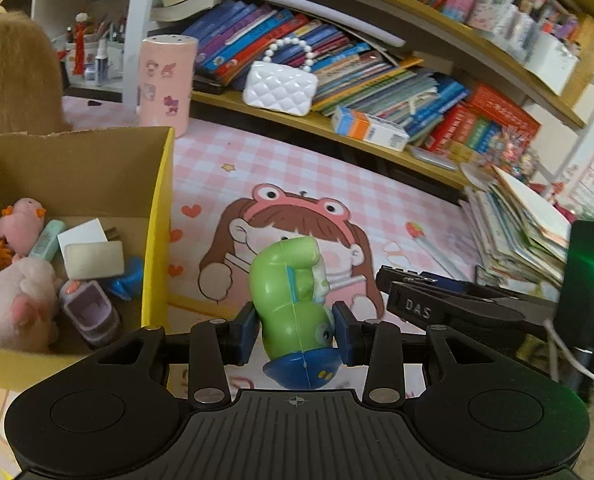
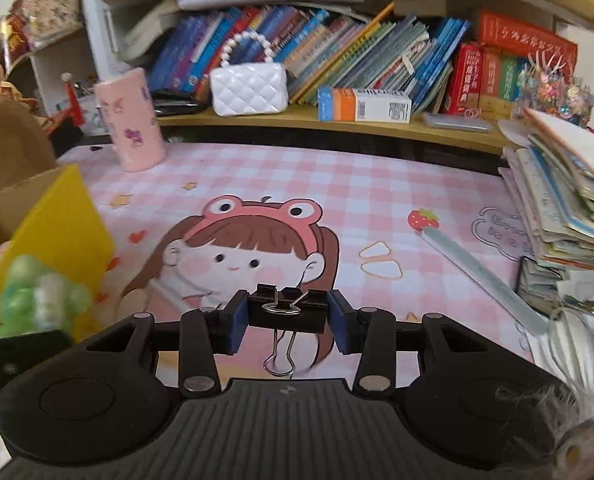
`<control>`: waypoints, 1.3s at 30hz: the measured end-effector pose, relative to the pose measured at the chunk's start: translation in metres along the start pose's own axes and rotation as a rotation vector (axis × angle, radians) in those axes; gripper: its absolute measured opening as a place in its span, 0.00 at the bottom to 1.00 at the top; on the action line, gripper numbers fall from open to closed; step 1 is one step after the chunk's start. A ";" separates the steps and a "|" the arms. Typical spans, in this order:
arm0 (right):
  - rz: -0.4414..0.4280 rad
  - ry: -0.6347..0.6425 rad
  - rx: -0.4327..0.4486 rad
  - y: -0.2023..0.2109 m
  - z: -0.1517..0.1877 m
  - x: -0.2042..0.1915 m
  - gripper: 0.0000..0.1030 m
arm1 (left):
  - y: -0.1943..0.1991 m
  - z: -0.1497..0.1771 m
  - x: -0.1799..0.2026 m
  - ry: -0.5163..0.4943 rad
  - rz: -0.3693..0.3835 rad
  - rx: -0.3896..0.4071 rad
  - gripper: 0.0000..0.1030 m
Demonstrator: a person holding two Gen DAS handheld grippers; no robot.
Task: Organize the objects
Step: 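Carry the clip with the right tool while the left tool carries the green toy to the box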
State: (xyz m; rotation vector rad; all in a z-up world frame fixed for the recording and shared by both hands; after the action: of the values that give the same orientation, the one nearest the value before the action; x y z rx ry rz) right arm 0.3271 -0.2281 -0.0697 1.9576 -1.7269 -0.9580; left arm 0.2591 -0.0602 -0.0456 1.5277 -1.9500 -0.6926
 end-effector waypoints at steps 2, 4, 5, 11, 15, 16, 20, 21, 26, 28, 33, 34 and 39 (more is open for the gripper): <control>0.002 -0.001 0.001 0.016 0.008 -0.002 0.39 | 0.007 0.006 0.001 -0.014 0.023 0.001 0.36; 0.005 -0.017 -0.010 0.030 0.016 -0.003 0.39 | 0.014 0.011 0.000 -0.034 0.038 0.006 0.36; 0.009 -0.022 -0.013 0.035 0.020 -0.004 0.39 | 0.018 0.014 0.000 -0.042 0.046 0.008 0.36; 0.036 -0.047 -0.027 0.066 0.052 -0.015 0.39 | 0.038 0.033 -0.006 -0.041 0.094 0.011 0.36; 0.057 -0.063 -0.031 0.080 0.070 -0.023 0.39 | 0.048 0.047 -0.011 -0.055 0.120 0.006 0.36; 0.062 -0.064 -0.030 0.084 0.074 -0.025 0.39 | 0.050 0.050 -0.013 -0.059 0.123 0.005 0.36; 0.083 -0.066 -0.033 0.097 0.092 -0.037 0.39 | 0.060 0.069 -0.028 -0.047 0.130 -0.018 0.36; 0.089 -0.063 -0.038 0.099 0.098 -0.040 0.39 | 0.062 0.075 -0.032 -0.038 0.131 -0.027 0.36; 0.098 -0.025 -0.058 0.113 0.125 -0.064 0.39 | 0.080 0.101 -0.051 -0.022 0.132 -0.053 0.36; 0.091 -0.013 -0.068 0.118 0.135 -0.075 0.39 | 0.089 0.107 -0.056 -0.025 0.131 -0.050 0.36; 0.068 0.014 -0.077 0.130 0.158 -0.101 0.39 | 0.109 0.125 -0.073 -0.009 0.118 -0.051 0.36; 0.064 0.018 -0.080 0.132 0.162 -0.106 0.39 | 0.112 0.128 -0.077 -0.003 0.114 -0.052 0.36; 0.035 0.037 -0.098 0.140 0.181 -0.130 0.39 | 0.130 0.145 -0.097 0.023 0.095 -0.052 0.36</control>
State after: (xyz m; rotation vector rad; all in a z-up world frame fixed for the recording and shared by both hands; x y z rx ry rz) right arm 0.0978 -0.0985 -0.0718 1.8662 -1.6566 -0.9689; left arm 0.0870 0.0706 -0.0692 1.3961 -1.9583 -0.6769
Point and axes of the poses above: each gripper's, at about its wrist camera, not at the fingertips, and y roughly against the way its jaws point, x to its right, z to its underside, the point moved 6 cm from there along -y, roughly the way its jaws point, and after that the axes turned 13 degrees about -y, right-handed, at the moved point
